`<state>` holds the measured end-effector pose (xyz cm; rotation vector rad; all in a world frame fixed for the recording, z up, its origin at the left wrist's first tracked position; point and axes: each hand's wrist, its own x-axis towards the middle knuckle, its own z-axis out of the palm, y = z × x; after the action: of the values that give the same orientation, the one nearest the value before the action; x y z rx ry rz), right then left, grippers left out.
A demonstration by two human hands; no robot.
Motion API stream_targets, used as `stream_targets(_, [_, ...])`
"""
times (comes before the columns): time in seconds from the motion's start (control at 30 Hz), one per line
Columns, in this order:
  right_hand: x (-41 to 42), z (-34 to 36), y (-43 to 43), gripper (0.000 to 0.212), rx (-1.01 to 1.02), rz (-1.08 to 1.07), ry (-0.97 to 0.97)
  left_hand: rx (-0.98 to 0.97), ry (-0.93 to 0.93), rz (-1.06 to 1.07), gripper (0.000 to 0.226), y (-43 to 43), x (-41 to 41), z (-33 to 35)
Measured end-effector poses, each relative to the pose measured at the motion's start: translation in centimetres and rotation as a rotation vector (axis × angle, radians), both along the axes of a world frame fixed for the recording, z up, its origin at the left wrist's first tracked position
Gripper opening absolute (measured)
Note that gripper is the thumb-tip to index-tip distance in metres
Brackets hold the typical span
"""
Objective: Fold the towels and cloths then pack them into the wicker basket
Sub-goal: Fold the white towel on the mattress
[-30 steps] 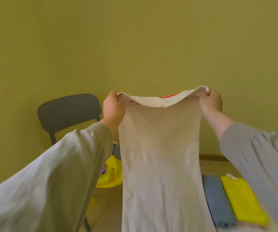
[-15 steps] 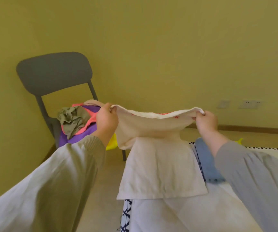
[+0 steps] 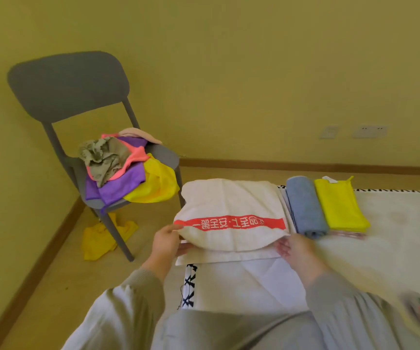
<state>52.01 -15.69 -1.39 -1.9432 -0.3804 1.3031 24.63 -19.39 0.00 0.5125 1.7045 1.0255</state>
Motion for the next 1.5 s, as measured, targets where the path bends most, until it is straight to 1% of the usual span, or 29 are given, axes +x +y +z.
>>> stream_targets(0.03, [-0.1,0.4,-0.1,0.024,0.014,-0.038,0.078,-0.041,-0.109,0.03,0.021,-0.3,0.1,-0.3])
stream_targets(0.07, [-0.2,0.7,-0.1,0.024,0.038,-0.068,0.12,-0.066,-0.172,0.054,0.016,-0.6,0.1,-0.7])
stream_targets(0.1, [-0.5,1.0,-0.2,0.022,0.057,-0.087,0.123,-0.081,-0.195,0.068,0.015,-0.7,0.0,-1.1])
stream_targets(0.17, [-0.7,1.3,-0.2,0.016,0.085,-0.089,0.022,-0.083,-0.144,0.089,0.018,-0.6,-0.1,-2.0])
stream_targets(0.23, [-0.4,0.5,0.3,0.024,0.122,-0.123,-0.086,-0.057,-0.057,0.128,0.014,-0.4,-0.2,-2.4])
stream_targets(0.27, [-0.2,0.3,0.5,0.028,0.129,-0.132,-0.109,-0.037,-0.044,0.136,0.01,-0.2,-0.1,-2.3])
stream_targets(0.3, [-0.1,0.3,0.7,0.028,0.145,-0.148,-0.079,-0.02,-0.04,0.136,0.009,0.0,-0.1,-2.2])
stream_targets(0.37, [-0.1,0.4,0.9,0.024,0.153,-0.169,-0.037,0.019,-0.016,0.118,0.025,0.4,0.0,-1.9])
stream_targets(0.4, [0.1,0.5,1.1,0.024,0.162,-0.163,-0.102,0.05,-0.008,0.103,0.031,0.5,0.0,-1.6])
stream_targets(0.5, [0.5,1.6,0.2,0.021,0.233,-0.064,-0.547,0.097,0.044,0.073,0.036,0.5,-0.1,-1.4])
stream_targets(0.57, [0.8,1.8,-0.5,0.021,0.235,0.048,-0.703,0.077,0.128,0.016,0.035,0.2,-0.3,-1.7])
stream_targets(0.6, [1.1,1.5,-0.6,0.022,0.183,0.138,-0.746,0.05,0.184,-0.032,0.035,0.1,-0.3,-2.1])
stream_targets(0.67, [1.4,0.6,-0.8,0.023,0.029,0.291,-0.736,-0.033,0.287,-0.128,0.036,-0.2,-0.3,-2.8])
stream_targets(0.7, [1.5,0.2,-1.0,0.024,-0.02,0.329,-0.734,-0.068,0.324,-0.171,0.037,-0.4,-0.3,-3.2])
stream_targets(0.77, [1.4,-0.1,-1.1,0.024,-0.025,0.333,-0.794,-0.088,0.36,-0.226,0.039,-0.7,-0.2,-3.6])
stream_targets(0.9, [1.2,0.4,-1.3,0.021,0.048,0.231,-0.892,-0.067,0.461,-0.286,0.044,-1.2,-0.2,-3.4])
stream_targets(1.07, [1.3,0.6,-1.3,0.019,0.153,0.171,-0.901,0.032,0.481,-0.246,0.04,-2.1,0.3,-2.9])
stream_targets(1.17, [1.3,0.5,-1.6,0.021,0.135,0.131,-0.871,0.05,0.497,-0.211,0.037,-2.6,0.4,-3.3])
stream_targets(1.23, [1.5,0.3,-1.9,0.024,0.082,0.107,-0.812,0.032,0.502,-0.228,0.035,-2.8,0.6,-3.5])
stream_targets(1.3, [1.7,-0.2,-2.1,0.028,0.003,0.154,-0.754,-0.013,0.489,-0.253,0.03,-3.0,0.6,-3.9])
stream_targets(1.37, [2.0,-0.6,-2.0,0.033,-0.064,0.156,-0.686,-0.047,0.48,-0.268,0.029,-3.0,0.6,-4.3])
stream_targets(1.43, [2.4,-0.5,-1.8,0.037,-0.129,0.136,-0.625,-0.065,0.498,-0.29,0.034,-2.9,0.2,-4.5])
stream_targets(1.5, [2.6,-0.4,-1.5,0.036,-0.178,0.144,-0.577,-0.077,0.499,-0.285,0.043,-2.8,-0.1,-4.7])
